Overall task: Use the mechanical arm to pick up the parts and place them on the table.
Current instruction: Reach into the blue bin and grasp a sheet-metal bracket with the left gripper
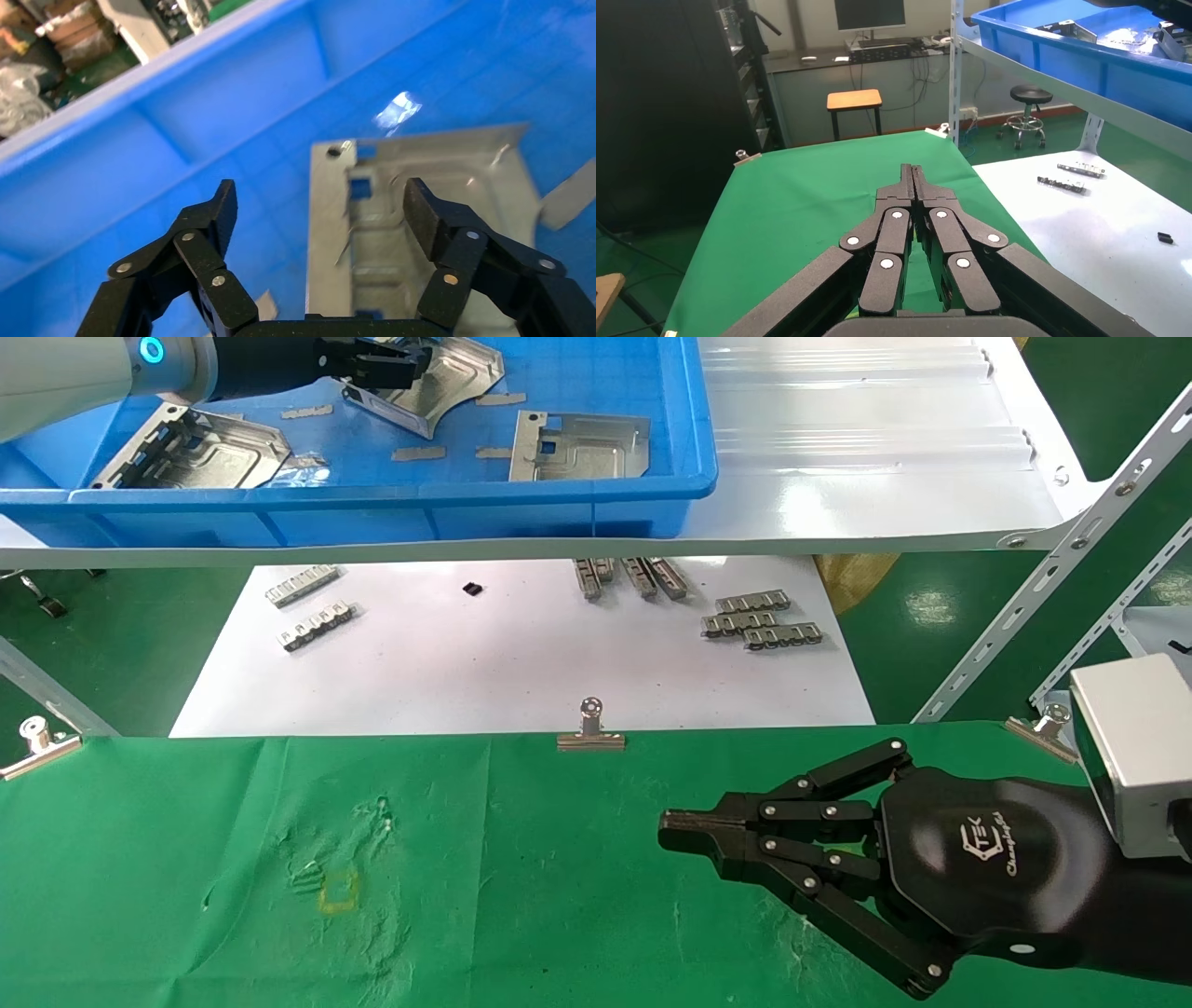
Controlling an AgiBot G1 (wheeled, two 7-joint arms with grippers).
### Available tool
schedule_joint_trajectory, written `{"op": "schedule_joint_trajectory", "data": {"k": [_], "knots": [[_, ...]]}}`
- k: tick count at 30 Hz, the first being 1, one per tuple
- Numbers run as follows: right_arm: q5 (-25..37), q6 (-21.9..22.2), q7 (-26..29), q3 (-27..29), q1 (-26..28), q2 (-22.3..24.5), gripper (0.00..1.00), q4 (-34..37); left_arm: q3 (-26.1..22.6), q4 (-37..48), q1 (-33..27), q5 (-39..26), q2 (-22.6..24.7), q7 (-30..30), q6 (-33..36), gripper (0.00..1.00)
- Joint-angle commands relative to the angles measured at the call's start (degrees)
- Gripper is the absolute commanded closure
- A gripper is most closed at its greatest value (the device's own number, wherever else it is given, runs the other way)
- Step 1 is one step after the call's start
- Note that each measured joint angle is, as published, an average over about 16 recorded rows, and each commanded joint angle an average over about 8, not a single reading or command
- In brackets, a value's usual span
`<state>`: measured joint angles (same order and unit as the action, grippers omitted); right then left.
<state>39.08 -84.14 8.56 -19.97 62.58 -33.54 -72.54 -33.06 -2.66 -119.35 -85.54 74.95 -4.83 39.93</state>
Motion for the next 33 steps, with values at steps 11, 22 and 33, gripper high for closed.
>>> {"op": "schedule_joint_trajectory", "data": {"k": [11,22,33], "knots": [[0.0,0.0,0.0,0.0,0.0,0.0,1.0,0.0,-0.2,2.5,-0.7,-0.3,0.6,-1.8,-0.5,1.0],[0.0,0.0,0.0,0.0,0.0,0.0,0.02,0.0,-0.2,2.6,-0.7,-0.3,0.0,-2.4,0.3,1.0],[0.0,0.0,0.0,0.0,0.0,0.0,0.0,0.0,1.4,0.2,-1.9,2.1,-2.7,-0.4,6.8,1.0]]}}
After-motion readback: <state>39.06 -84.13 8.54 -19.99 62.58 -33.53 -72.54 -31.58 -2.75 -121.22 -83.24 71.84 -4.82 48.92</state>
